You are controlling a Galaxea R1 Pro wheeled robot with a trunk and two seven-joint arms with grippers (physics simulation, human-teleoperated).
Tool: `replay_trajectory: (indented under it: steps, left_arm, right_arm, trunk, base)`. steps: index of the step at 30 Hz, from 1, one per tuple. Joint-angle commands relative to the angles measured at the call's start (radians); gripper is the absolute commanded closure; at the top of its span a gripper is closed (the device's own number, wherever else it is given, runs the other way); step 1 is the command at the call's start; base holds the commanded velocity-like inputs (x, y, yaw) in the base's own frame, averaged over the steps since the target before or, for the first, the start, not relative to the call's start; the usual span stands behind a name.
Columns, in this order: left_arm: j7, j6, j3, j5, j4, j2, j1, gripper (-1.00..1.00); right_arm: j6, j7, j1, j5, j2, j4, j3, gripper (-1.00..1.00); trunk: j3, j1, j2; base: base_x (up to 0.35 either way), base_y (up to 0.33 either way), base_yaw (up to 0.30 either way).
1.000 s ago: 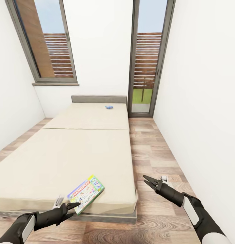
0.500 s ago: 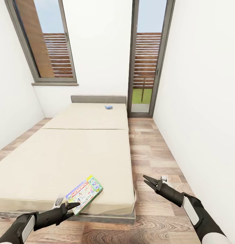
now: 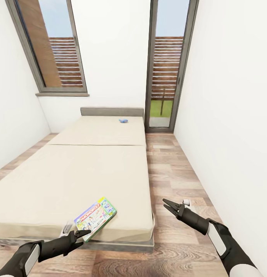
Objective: Put all the toys in the child's room - the three board games (two on the bed and one on the table), the two jigsaw puzzles on the table, and the tennis ball on the table - inside the toy box on the table in the child's room.
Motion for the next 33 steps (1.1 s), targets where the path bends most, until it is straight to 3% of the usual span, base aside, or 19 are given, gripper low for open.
replay_trajectory:
  steps: [1, 21, 33]
  left_arm:
    - [-0.001, 0.006, 0.002, 0.003, 0.0, 0.0, -0.001, -1.0]
    - [-0.001, 0.005, 0.0, 0.003, 0.0, -0.002, -0.001, -1.0]
    - [-0.001, -0.031, 0.0, 0.001, 0.0, -0.002, 0.0, -1.0]
  right_arm:
    - [0.007, 0.001, -0.001, -0.005, 0.0, 0.0, 0.0, -1.0]
    - [0.007, 0.0, -0.001, -0.005, 0.0, 0.0, 0.0, -1.0]
    - [0.007, 0.0, -0.001, -0.004, 0.0, 0.0, 0.0, -1.0]
  trunk:
    - [-0.004, 0.004, -0.008]
    - [-0.01, 0.011, -0.022]
    - [-0.01, 0.011, -0.022]
  base:
    - [0.0, 0.0, 0.0]
    - [0.034, -0.017, 0.0]
    - [0.025, -0.016, 0.0]
